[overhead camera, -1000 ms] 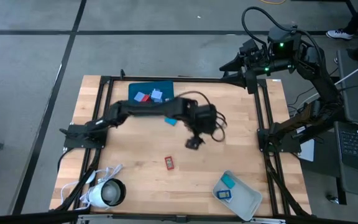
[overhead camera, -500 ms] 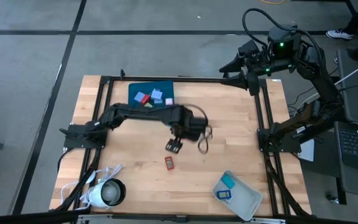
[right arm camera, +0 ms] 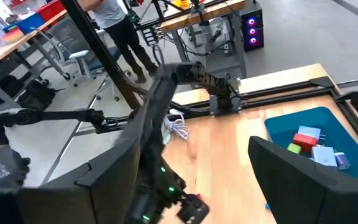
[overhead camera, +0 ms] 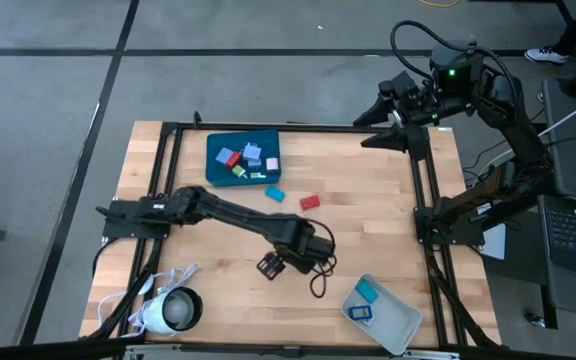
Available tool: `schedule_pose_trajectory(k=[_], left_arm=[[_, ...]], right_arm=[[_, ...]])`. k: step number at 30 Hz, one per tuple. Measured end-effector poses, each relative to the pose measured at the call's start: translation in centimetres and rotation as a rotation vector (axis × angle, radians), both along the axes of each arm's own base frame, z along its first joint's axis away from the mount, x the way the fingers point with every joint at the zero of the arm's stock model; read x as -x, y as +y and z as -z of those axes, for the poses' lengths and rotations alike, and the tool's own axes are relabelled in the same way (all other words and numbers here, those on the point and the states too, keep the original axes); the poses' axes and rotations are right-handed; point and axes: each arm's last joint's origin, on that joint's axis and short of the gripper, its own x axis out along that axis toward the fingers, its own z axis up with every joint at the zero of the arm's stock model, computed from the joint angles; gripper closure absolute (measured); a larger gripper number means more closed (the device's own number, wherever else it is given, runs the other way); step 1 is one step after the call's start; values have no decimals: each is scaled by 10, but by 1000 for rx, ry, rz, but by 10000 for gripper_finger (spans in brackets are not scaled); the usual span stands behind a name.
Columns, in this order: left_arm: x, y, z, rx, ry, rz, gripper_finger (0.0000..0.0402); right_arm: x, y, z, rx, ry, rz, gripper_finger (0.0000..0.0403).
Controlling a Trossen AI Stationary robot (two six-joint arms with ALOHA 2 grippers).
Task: Pick & Place Office items
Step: Put the bottom red digital clock into the white bin
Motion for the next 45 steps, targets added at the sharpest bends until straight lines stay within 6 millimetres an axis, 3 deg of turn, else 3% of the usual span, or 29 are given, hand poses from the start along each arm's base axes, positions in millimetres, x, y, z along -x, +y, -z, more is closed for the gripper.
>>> schedule_pose_trajectory(k=[6,13,24,32,38,42,45], left_arm=[[17,1,53,21,194,-25,152],[23,-4,64,46,114,3,157],[20,-7,64,82,75,132,158],[36,-3,98,81,165,150,160],[37,-4,106,93,139,153,162],[34,-1,107,109,115,112,184],[31,3,108,126,100,95,226]], right_arm=[[0,1,0,-39,11,-9,99],[0,0,1,-35,15,7,99],[0,-1,1,-59,34,80,99],[0,-2,1,-52,39,115,99],[0,-3,1,-44,40,136,99],[-3,-4,2,-53,49,147,99],[-4,-5,3,-54,50,147,99]])
